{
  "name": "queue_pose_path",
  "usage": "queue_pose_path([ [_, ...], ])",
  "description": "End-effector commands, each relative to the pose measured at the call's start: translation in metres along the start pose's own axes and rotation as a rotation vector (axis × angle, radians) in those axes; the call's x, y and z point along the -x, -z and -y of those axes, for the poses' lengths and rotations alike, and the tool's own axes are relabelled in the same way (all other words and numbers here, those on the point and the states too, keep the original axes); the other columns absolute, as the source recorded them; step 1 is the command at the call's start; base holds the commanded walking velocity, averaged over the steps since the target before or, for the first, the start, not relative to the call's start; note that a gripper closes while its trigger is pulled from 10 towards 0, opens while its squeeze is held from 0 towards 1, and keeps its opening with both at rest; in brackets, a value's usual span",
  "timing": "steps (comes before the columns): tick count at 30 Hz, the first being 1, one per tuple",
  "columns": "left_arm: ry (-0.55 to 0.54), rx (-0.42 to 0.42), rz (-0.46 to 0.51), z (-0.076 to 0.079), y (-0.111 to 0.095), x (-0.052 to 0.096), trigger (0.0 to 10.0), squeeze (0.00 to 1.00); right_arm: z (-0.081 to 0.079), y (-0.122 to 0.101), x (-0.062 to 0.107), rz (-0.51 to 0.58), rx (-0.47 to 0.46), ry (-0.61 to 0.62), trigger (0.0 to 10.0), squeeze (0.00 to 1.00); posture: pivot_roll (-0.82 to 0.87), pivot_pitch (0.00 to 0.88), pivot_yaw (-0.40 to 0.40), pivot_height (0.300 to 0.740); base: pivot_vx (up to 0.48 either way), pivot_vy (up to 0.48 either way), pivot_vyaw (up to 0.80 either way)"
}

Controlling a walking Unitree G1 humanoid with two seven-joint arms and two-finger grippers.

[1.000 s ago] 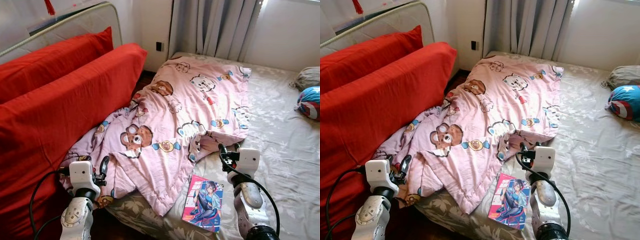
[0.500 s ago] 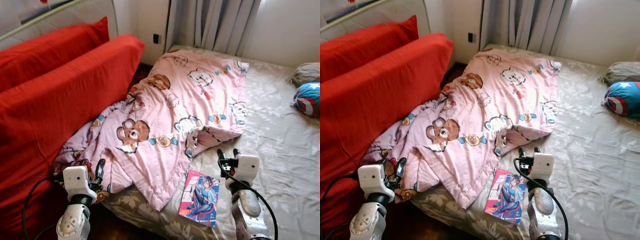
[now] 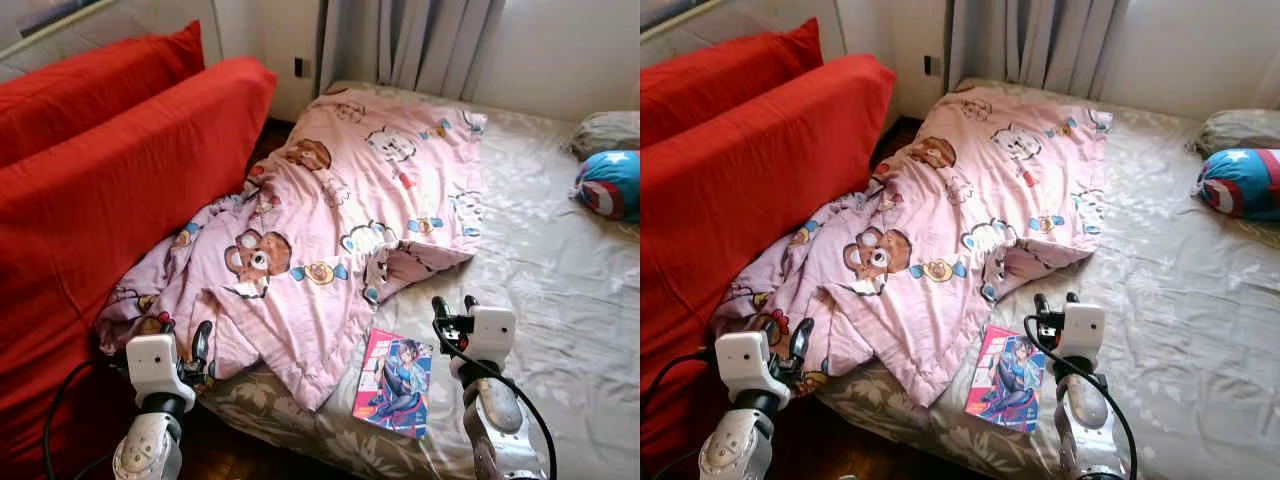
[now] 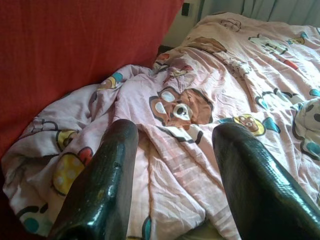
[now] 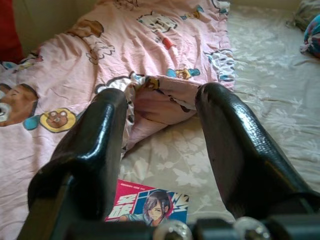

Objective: Clean up the room

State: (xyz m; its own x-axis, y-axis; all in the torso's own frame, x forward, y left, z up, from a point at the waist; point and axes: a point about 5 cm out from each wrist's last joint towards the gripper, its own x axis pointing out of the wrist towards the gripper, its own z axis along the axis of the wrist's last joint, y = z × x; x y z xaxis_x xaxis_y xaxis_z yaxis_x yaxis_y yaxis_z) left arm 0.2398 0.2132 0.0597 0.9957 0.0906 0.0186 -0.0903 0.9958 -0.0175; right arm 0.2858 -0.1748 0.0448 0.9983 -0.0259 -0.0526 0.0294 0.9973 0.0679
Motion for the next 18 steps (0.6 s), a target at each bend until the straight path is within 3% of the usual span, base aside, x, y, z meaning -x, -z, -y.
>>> queue_pose_path([
  [1, -0.002, 0.004, -0.016, 0.0, 0.001, 0.002, 10.0, 0.0, 0.001, 0.0, 0.002, 0.001, -0.001, 0.007, 10.0, 0.0, 0.02, 0.136, -0.06, 0.67, 0.0, 0.0, 0.0],
  [12, 0.015, 0.003, 0.016, 0.003, -0.011, -0.007, 10.0, 0.0, 0.001, 0.001, -0.001, -0.029, 0.006, 0.015, 10.0, 0.0, 0.03, 0.14, -0.055, 0.67, 0.0, 0.0, 0.0],
  [18, 0.012, 0.003, 0.012, 0.002, -0.011, -0.005, 10.0, 0.0, -0.002, 0.002, 0.001, -0.02, -0.008, 0.005, 10.0, 0.0, 0.04, 0.154, -0.054, 0.64, 0.0, 0.0, 0.0],
])
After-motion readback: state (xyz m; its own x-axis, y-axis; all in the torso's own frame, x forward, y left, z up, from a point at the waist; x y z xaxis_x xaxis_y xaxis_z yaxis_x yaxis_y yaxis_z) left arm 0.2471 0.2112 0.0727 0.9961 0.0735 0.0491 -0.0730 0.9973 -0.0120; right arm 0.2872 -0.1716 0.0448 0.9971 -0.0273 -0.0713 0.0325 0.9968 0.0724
